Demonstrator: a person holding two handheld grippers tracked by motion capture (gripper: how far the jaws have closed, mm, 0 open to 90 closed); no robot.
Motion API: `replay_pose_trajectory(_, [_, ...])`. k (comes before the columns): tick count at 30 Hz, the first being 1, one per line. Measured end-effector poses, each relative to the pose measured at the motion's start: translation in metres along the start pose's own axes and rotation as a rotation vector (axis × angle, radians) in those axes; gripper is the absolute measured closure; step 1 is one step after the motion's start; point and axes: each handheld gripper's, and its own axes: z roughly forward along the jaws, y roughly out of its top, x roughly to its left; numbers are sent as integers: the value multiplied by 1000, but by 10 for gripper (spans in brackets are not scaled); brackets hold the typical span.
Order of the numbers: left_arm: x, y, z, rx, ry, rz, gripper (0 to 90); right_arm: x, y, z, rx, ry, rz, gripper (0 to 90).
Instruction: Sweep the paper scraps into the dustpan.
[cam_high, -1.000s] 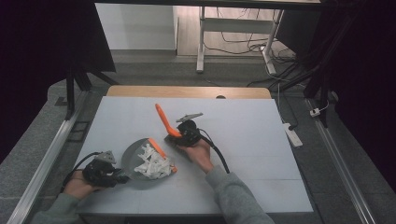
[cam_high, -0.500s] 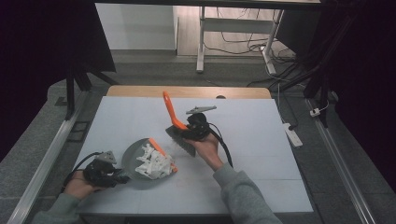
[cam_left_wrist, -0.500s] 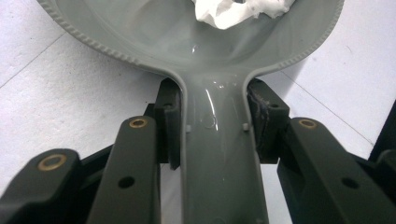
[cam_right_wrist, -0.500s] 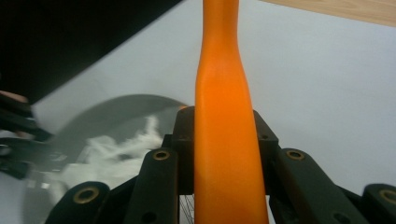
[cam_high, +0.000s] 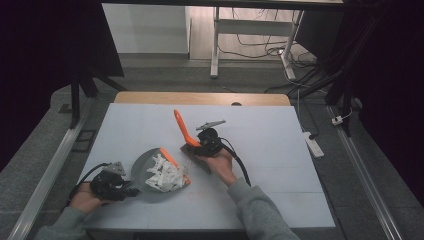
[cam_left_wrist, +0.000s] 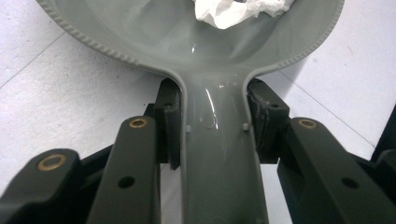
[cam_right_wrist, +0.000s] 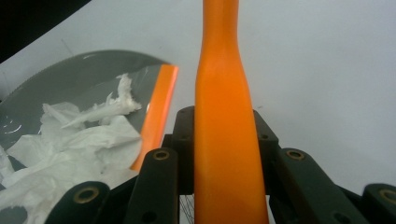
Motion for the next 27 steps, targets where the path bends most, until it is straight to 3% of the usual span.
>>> replay_pose_trajectory(4, [0, 1, 1, 3, -2, 3, 613, 19, 0, 12, 14, 48, -23, 703])
replay_pose_trajectory(7, [-1, 2, 2, 3, -2, 4, 613, 37, 4, 16, 11, 121, -31, 703])
replay_pose_trajectory(11, [-1, 2, 2, 0, -2, 2, 613, 49, 11, 6, -26, 160, -67, 702])
replay_pose_trajectory(15, [-1, 2, 2, 1, -1, 5, 613, 34, 18, -17, -93, 106, -42, 703])
replay_pose_trajectory(19, [-1, 2, 2, 1, -1, 5, 613, 15, 17, -34, -107, 39, -30, 702])
replay_pose_trajectory(23, [0, 2, 3, 3, -1, 4, 613, 1, 14, -40, -104, -12, -18, 702])
replay_pose_trajectory(27, [0, 2, 3, 3, 0, 5, 613, -12, 8, -34, -85, -33, 18, 702])
